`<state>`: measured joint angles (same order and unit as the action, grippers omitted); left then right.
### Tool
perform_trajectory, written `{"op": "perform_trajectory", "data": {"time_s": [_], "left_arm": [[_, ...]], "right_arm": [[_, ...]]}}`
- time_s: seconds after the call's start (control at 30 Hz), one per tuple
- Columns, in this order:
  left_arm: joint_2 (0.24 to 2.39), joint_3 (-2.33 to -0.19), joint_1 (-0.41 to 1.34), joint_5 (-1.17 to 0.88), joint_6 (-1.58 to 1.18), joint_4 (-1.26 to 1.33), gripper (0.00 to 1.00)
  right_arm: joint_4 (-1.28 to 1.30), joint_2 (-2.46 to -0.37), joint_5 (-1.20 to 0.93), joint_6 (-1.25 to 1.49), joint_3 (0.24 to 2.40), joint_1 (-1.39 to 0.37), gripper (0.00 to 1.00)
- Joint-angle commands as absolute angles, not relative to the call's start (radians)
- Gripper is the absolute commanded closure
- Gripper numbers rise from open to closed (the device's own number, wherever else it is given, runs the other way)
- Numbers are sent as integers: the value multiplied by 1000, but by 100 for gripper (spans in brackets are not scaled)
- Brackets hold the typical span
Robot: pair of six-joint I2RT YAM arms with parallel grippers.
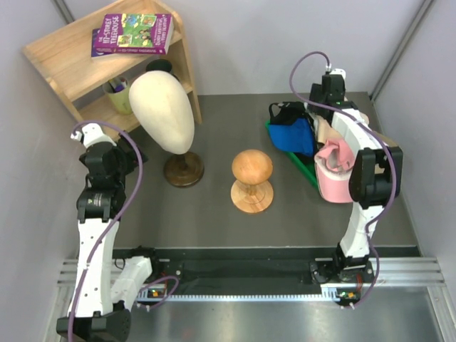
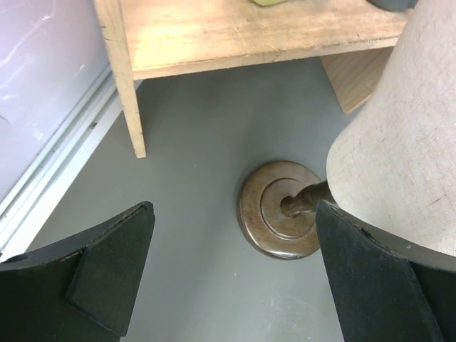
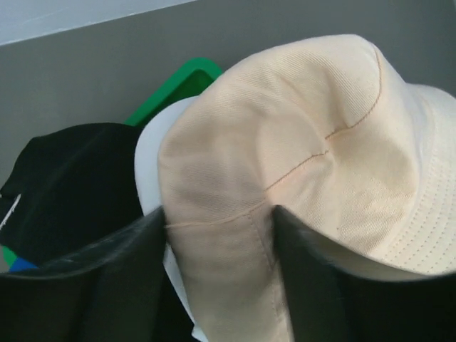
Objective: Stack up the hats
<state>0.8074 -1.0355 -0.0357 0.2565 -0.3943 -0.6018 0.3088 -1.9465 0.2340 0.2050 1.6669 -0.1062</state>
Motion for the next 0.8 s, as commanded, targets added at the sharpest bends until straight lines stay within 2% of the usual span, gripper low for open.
{"op": "perform_trajectory", "data": {"time_s": [0.0,0.03,0.1,0.3,0.57,0.77], "left_arm": [[795,-1094,-32,293,-379,-604,1],[798,-1100,-32,295,-370,-606,1],[802,-1121,-32,299,-359,-609,1],[848,-1239,-32,310,-292,-600,1],[920,-1393,-32,267,-207,-563,1],[965,-1476,-32,68,-204,-519,1]], "right_arm": [[313,-1910,293,199,1724,-100,57],[302,-1899,308,196,1720,-101,80],[299,-1861,330,192,1713,-103,99],[290,-1702,423,106,1753,-138,100],[229,-1537,515,-34,1795,-281,100],[169,-1482,437,-60,1853,-432,100]]}}
